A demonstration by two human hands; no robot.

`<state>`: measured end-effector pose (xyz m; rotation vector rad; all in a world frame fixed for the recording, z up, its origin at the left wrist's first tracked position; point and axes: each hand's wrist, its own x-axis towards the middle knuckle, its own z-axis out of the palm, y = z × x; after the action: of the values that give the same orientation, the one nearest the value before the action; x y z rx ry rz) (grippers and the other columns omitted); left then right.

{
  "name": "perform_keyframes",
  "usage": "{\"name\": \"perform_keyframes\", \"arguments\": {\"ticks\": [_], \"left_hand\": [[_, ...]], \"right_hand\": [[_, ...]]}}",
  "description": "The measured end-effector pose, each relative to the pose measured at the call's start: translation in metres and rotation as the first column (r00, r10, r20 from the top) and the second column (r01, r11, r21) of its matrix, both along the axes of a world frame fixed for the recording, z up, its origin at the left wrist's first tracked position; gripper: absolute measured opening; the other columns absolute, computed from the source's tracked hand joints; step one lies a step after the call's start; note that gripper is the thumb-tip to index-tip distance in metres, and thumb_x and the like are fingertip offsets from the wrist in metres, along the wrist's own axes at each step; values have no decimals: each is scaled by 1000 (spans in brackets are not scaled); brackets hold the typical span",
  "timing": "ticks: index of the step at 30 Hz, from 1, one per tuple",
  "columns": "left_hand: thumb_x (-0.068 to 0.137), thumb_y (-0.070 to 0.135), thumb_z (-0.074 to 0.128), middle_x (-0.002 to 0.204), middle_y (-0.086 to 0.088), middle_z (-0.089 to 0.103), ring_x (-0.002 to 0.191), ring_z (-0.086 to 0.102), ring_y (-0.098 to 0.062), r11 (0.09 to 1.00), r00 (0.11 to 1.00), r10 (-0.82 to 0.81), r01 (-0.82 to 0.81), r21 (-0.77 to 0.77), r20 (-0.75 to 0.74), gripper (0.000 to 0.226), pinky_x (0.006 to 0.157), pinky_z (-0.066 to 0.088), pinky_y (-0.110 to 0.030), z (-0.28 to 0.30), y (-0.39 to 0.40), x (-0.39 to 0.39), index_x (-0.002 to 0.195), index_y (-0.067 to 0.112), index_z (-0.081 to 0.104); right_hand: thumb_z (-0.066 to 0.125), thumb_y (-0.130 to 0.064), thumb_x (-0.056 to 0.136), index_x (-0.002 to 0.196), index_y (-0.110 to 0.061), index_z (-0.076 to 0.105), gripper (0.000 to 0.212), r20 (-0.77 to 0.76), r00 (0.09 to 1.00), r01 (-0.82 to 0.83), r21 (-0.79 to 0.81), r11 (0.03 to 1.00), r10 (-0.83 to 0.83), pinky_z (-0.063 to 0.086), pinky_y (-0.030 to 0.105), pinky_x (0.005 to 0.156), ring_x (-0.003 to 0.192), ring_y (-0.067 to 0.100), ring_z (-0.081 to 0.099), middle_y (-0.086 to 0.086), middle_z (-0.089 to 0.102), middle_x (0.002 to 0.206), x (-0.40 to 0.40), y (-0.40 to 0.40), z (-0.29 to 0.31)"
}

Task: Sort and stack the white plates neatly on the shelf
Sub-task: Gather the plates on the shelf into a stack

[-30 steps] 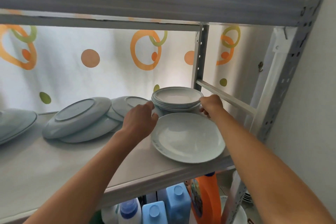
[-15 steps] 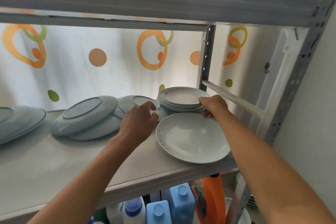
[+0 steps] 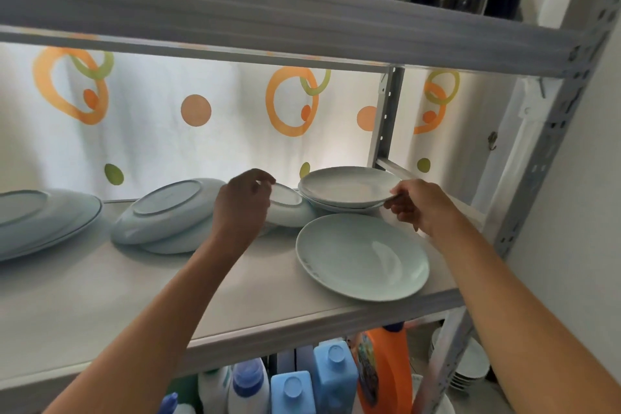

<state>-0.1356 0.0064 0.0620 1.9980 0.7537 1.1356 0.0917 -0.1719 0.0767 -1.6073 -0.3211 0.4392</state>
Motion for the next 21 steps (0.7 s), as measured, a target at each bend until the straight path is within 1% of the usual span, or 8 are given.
{"name": "perform_keyframes", "arguments": {"ticks": [2, 5, 6, 8, 11, 13, 18, 21], "left_hand": [[87, 23, 48, 69, 4, 68, 73, 64, -21, 998, 994, -12, 18, -62, 108, 23, 76, 53, -38, 6, 9, -8, 93, 26, 70], [89, 40, 51, 105, -6, 70, 96, 64, -27, 978, 991, -56, 79, -191, 125, 37, 88, 54, -47, 16, 16, -26, 114, 19, 67], [93, 41, 52, 109, -8, 66, 94, 64, -27, 948, 984, -106, 143, -284, 142, 38, 84, 56, -45, 18, 15, -31, 118, 15, 64], [96, 34, 54, 103, -9, 63, 80, 65, -23, 874, 962, -183, 253, -415, 201, 31, 69, 58, -36, 21, 16, -43, 112, 10, 64], [93, 16, 60, 90, -8, 66, 68, 65, -17, 902, 970, -155, 217, -372, 189, 10, 57, 56, -24, 23, 22, -63, 99, 11, 66], [89, 8, 64, 85, -7, 69, 67, 65, -15, 925, 978, -113, 167, -341, 174, 19, 53, 53, -20, 23, 32, -79, 108, 7, 65], [80, -1, 68, 79, -8, 72, 67, 63, -17, 969, 987, -113, 135, -207, 113, 23, 64, 53, -28, 28, 43, -117, 91, 18, 72], [72, -3, 74, 74, -5, 69, 66, 67, -16, 991, 980, -57, 79, -109, 192, 20, 58, 57, -29, 28, 43, -134, 77, 17, 69]], "right_hand": [[55, -2, 81, 76, 3, 60, 9, 0, 997, -75, 62, 995, 75, 39, 21, 36, 40, 18, 51, 18, 63, 59, -18, -6, -1], [56, -2, 84, 71, 4, 59, 14, 33, 986, -167, 104, 980, 165, 38, 23, 37, 39, 19, 49, 17, 59, 52, -46, -8, -1], [56, -2, 84, 71, 5, 59, 15, 61, 979, -200, 105, 974, 194, 39, 25, 38, 39, 20, 49, 17, 58, 52, -55, -7, 0], [57, 0, 85, 72, 9, 59, 16, 118, 962, -257, 99, 961, 245, 40, 27, 39, 39, 22, 50, 19, 58, 52, -72, -2, 1], [57, 2, 86, 75, 12, 60, 15, 173, 944, -297, 81, 952, 280, 42, 28, 39, 39, 24, 51, 21, 59, 52, -93, 8, 5], [56, 2, 87, 74, 11, 61, 17, 217, 926, -330, 63, 942, 310, 43, 27, 38, 39, 24, 53, 19, 60, 51, -106, 16, 8], [61, -4, 91, 84, 6, 70, 15, 468, 823, -364, -2, 931, 322, 52, 29, 46, 47, 20, 59, 18, 64, 58, -130, 31, 6], [70, -3, 85, 86, -11, 76, 10, 663, 709, -339, 22, 941, 240, 53, 18, 64, 66, 8, 65, 9, 71, 82, -136, 38, -1]]}}
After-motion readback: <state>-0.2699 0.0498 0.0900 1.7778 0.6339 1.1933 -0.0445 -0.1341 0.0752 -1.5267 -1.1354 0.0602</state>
